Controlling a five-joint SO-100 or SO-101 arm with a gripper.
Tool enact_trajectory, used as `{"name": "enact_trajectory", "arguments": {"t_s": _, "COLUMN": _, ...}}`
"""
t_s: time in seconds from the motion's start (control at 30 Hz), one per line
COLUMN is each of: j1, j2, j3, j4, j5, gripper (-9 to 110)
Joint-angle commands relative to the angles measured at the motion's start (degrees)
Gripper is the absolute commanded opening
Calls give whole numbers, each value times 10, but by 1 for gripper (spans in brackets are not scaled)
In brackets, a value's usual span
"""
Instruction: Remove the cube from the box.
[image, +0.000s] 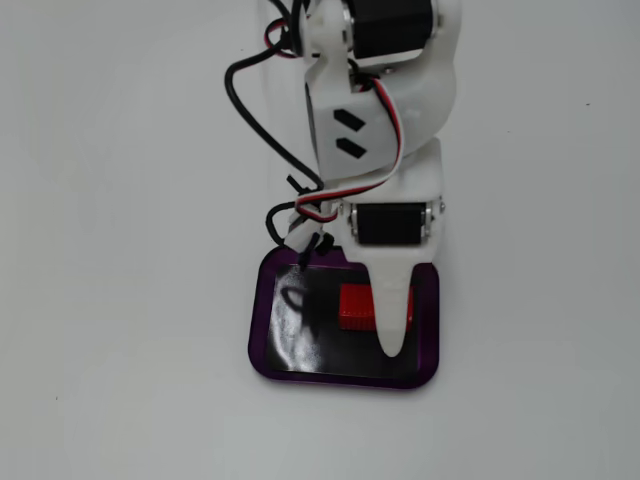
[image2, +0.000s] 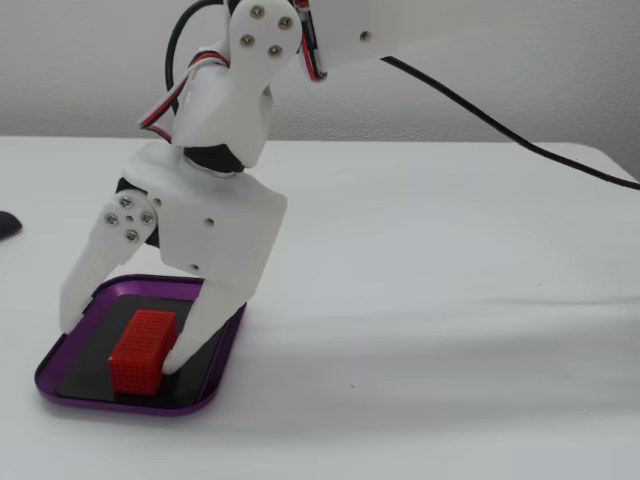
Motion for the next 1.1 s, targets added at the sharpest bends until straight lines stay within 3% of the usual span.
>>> {"name": "enact_trajectory", "arguments": {"t_s": 0.0, "j1": 15, "j2": 7, "j3": -11, "j4": -11, "j5": -4, "gripper": 23}}
{"name": "enact_trajectory", "arguments": {"t_s": 0.3, "j1": 26, "j2": 7, "j3": 19, "j4": -16, "j5": -19, "gripper": 22}}
{"name": "enact_trajectory", "arguments": {"t_s": 0.73, "j1": 25, "j2": 8, "j3": 28, "j4": -20, "j5": -21, "gripper": 0}}
{"name": "enact_trajectory", "arguments": {"t_s": 1.07, "j1": 25, "j2": 44, "j3": -19, "j4": 7, "j5": -20, "gripper": 0}}
